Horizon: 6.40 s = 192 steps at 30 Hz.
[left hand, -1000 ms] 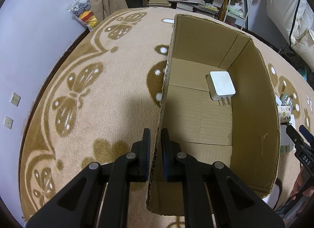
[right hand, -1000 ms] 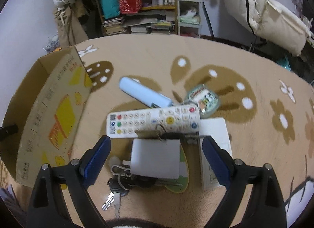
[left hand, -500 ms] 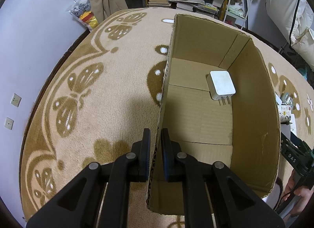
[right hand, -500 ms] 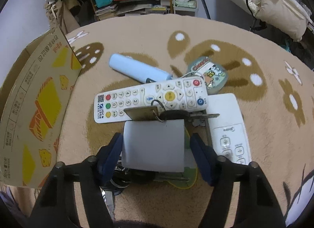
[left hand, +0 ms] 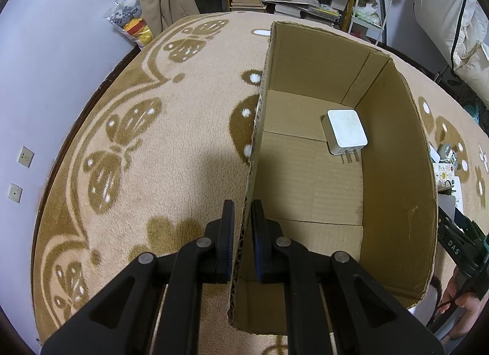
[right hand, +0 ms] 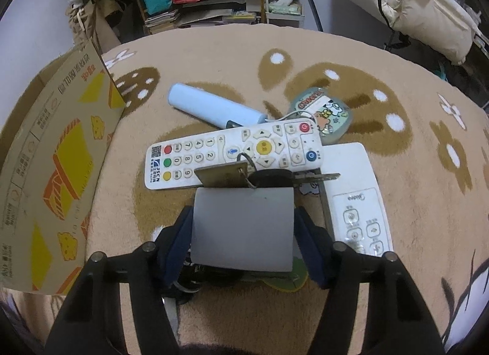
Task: Organize rigid objects
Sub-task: 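Grasp the white square adapter with the right tool, then carry the square adapter into the box and release it with the right tool, then return the right tool to the items and grasp the key bunch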
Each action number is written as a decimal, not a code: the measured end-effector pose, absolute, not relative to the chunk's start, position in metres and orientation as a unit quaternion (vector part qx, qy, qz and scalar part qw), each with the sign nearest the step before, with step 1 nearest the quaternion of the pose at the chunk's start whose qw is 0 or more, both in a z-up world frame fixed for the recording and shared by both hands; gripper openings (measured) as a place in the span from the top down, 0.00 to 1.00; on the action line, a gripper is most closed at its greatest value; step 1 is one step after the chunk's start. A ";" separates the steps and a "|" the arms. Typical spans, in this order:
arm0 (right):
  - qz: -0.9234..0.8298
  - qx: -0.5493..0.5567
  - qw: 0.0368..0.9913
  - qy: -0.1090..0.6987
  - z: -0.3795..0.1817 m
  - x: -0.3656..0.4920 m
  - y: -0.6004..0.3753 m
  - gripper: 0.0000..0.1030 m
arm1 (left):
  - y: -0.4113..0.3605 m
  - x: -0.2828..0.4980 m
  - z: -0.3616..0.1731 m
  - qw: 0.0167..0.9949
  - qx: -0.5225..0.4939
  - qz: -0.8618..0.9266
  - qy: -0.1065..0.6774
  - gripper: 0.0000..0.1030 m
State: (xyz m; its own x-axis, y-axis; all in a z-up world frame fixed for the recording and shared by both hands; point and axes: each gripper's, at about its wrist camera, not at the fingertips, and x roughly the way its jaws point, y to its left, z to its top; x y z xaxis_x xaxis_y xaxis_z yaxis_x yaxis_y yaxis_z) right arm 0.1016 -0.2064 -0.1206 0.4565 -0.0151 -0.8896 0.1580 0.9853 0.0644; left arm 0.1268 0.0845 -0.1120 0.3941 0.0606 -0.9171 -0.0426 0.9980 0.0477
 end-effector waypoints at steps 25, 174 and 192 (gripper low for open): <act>0.020 0.063 0.894 0.443 -0.054 0.103 -0.161 0.33 | 0.083 0.127 -0.113 0.832 0.006 0.032 0.554 0.90; -0.026 0.057 0.836 0.546 -0.144 0.079 -0.147 0.56 | 0.088 0.122 -0.110 0.827 0.006 0.036 0.560 0.88; -0.001 0.077 0.858 0.507 -0.115 0.066 -0.152 0.60 | 0.083 0.122 -0.110 0.828 0.013 0.041 0.559 0.87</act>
State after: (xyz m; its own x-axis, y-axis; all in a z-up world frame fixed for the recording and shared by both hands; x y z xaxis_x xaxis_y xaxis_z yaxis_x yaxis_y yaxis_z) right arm 0.0656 -0.1516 -0.1153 0.4851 0.0770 -0.8711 0.0801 0.9880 0.1320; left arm 0.1225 0.0825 -0.1100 0.3706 0.0817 -0.9252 -0.0536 0.9963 0.0665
